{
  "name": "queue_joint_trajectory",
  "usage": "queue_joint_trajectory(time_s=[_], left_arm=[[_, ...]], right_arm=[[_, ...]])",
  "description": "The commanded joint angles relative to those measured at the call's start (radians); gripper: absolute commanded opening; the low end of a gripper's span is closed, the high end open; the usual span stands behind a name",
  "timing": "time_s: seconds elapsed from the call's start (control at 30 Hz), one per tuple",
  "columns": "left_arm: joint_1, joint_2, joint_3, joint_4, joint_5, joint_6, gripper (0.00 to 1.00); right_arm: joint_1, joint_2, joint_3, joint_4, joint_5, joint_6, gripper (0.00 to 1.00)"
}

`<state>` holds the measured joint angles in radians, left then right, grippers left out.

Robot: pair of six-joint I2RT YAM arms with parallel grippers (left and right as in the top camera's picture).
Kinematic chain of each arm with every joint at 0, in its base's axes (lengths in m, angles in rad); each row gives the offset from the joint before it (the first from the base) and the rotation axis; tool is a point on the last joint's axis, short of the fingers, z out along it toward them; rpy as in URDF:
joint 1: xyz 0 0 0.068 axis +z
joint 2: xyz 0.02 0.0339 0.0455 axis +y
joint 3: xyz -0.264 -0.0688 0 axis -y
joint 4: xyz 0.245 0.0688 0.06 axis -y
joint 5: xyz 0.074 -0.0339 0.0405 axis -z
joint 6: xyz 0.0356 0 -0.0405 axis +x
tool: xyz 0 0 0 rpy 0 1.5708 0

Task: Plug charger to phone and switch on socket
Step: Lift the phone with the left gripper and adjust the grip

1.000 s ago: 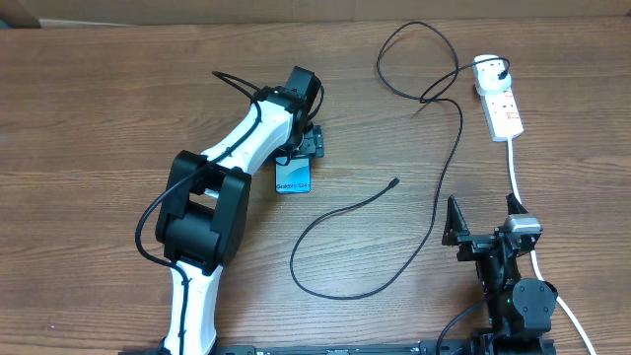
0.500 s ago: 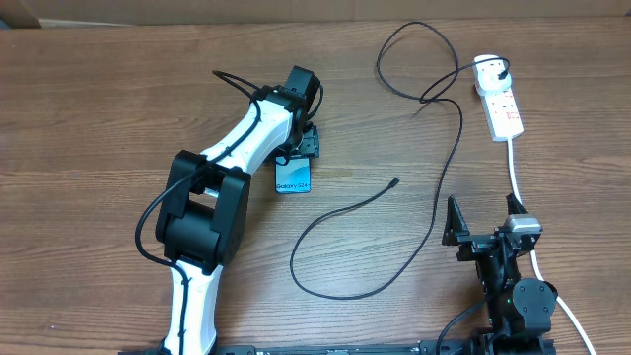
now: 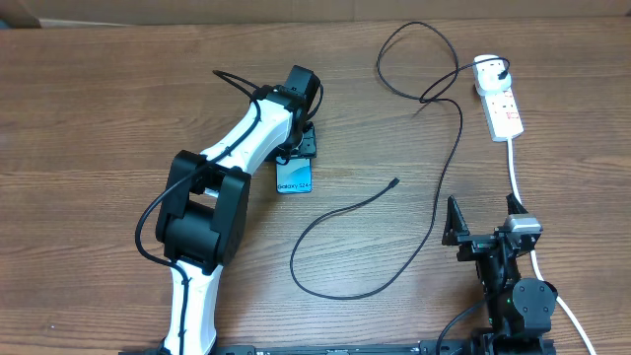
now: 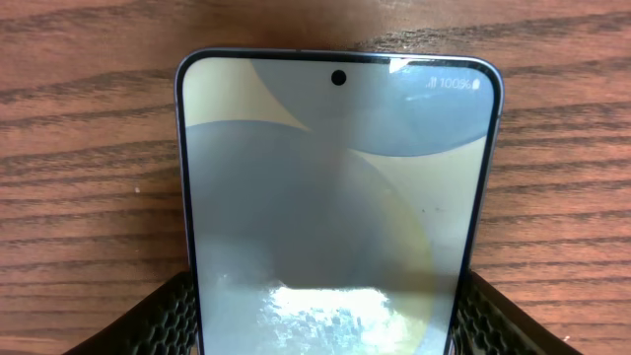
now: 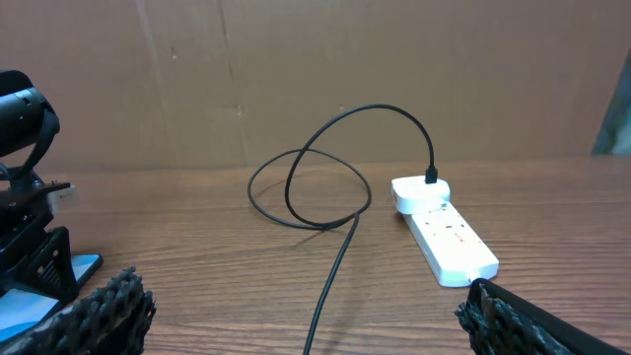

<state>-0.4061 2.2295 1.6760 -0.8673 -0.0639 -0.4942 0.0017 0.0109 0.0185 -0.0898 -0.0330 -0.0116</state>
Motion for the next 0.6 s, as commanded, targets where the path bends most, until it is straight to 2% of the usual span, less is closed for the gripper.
queue_joint_trajectory(time_s=[0.0, 0.2, 0.57], left_arm=[[0.000, 0.072, -0.020, -0.011, 0.038, 0.001, 0.54], [0.000, 0.072, -0.019, -0.016, 0.038, 0.001, 0.56], [0.000, 0.066, 0.032, -0.097, 0.039, 0.001, 0.52]], right_arm=[[0.005, -0.008, -0.010, 0.006, 0.009, -0.004, 1.00], [0.005, -0.008, -0.010, 0.006, 0.009, -0.004, 1.00], [0.005, -0.008, -0.010, 0.006, 0.009, -0.004, 1.00]])
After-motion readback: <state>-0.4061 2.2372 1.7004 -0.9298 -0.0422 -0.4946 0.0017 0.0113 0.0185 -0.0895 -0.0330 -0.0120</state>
